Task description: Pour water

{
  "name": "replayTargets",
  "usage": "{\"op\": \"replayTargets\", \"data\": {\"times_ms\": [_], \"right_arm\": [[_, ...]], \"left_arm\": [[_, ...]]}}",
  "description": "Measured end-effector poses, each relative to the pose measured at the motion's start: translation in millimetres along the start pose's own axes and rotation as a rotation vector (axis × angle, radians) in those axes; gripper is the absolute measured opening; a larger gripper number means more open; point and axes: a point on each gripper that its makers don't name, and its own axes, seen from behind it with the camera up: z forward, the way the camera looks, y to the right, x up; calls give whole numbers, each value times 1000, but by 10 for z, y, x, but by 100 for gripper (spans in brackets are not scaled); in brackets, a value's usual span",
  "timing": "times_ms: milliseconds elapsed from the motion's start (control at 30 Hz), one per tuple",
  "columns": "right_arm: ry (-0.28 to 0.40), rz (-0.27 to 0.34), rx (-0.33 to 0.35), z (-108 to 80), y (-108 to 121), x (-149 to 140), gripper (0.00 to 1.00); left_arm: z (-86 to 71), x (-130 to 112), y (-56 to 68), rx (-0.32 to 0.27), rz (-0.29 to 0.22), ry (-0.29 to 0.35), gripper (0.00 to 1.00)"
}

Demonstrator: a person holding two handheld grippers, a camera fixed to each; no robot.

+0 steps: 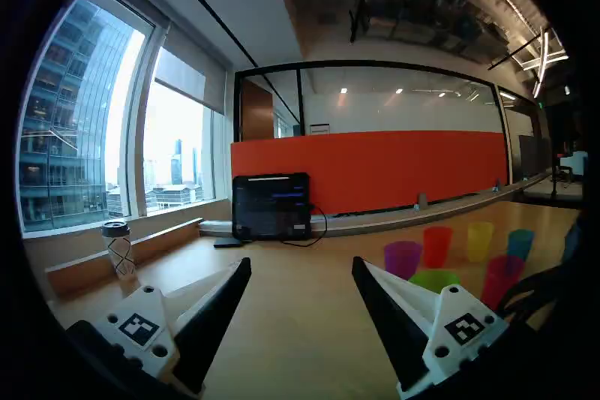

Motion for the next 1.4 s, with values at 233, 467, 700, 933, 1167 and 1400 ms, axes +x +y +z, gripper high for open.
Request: {"op": "replayTargets", "data": {"times_ms": [233,467,700,933,1167,1400], "right_arm": [[2,-1,-8,-20,29,12,100],[6,-4,-10,-28,35,33,100],[6,-3,-9,-24,46,29,100],[9,-5,-7,-37,47,32,100],[20,-22,-6,-43,66,53,100],[46,-48,0,-7,81,91,100]], "left_arm": [[-23,-85,13,-11,-25,-10,100],[-27,-128,37,-25,-51,-15,100],[-14,-157,42,-32,-53,-34,100],[-14,-158,62,-37,-52,-35,100],[-9,-159,69,-38,-52,-36,100],[-10,-153,65,-38,-51,-36,100]]}}
